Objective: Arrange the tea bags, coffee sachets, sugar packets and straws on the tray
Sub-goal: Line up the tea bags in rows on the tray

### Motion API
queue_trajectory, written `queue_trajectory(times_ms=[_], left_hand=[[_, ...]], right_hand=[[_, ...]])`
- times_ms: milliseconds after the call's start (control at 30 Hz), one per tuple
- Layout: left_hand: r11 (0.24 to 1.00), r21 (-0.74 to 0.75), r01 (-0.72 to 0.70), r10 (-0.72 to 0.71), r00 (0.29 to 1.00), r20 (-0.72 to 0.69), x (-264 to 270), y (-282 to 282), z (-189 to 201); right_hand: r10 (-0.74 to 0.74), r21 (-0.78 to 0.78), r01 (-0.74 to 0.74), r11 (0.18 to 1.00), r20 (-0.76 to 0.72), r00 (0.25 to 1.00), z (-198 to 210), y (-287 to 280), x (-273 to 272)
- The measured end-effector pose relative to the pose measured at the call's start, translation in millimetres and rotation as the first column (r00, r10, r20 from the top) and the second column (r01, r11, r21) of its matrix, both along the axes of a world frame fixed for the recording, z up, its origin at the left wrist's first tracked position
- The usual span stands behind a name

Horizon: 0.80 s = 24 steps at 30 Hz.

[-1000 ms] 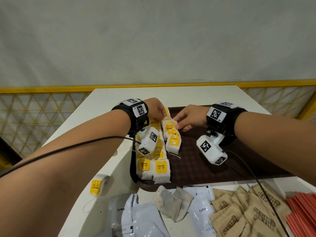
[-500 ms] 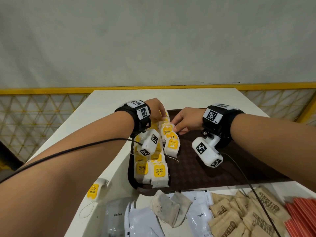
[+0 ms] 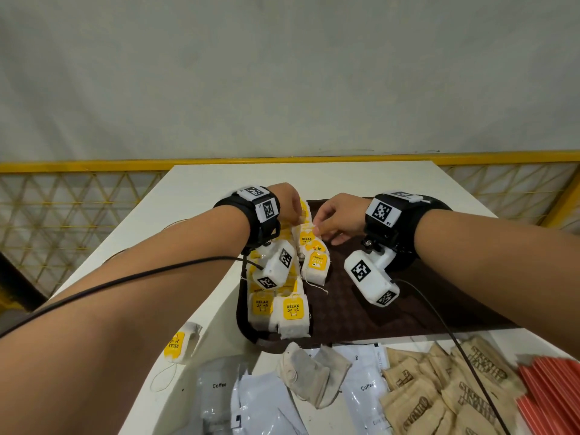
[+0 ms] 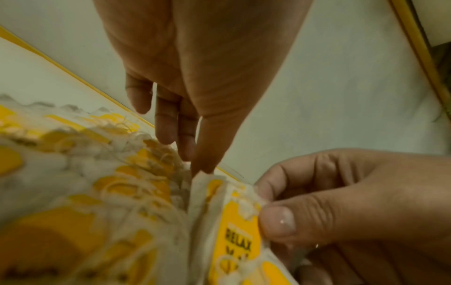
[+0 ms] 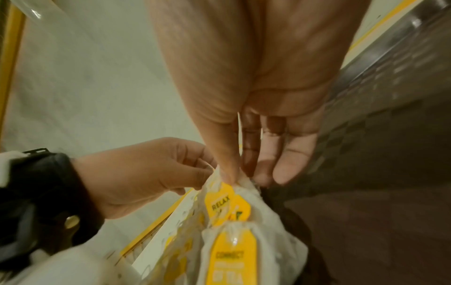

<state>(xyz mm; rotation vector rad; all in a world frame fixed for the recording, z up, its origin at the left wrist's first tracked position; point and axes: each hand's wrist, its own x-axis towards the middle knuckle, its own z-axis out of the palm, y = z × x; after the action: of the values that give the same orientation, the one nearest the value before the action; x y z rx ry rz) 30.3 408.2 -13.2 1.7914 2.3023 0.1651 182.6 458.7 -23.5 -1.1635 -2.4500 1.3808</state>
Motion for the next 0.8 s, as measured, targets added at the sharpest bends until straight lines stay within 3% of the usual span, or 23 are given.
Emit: queue_trajectory(times_ms=[100,233,367,533,800], left_hand=[[0.999,0.038,-0.026,0.025,0.999,0.029,-3,-3,6],[0.999,-0.032,0.012,-0.009,0.994,0.111,-8,-15,13],[0.998,0.005,0.070,-0.070,0.994,0.088,-2,-19,7],[0.998,0.025,0.060,-0.061,0.996,0.059,3,-13,6],[0.998,0.066,0.019,-0.025,0.995,0.101,3,-12,-4]], right_hand=[[-0.007,-0.022,0.007,1.000,0.026,1.000,1,-3,0],[-0.041,-0.052,0.040,0.998,-0.010,0.999,0,-4,0],[-0.054,-0.037,0.052,0.998,-0.040,0.998,-2,-10,0],[-0.065,-0.093,0.064,0.994,-0.008,0.998,5,-9,3],[-0.064,-0.048,0.062,0.997,-0.044,0.997,-1,-15,1]])
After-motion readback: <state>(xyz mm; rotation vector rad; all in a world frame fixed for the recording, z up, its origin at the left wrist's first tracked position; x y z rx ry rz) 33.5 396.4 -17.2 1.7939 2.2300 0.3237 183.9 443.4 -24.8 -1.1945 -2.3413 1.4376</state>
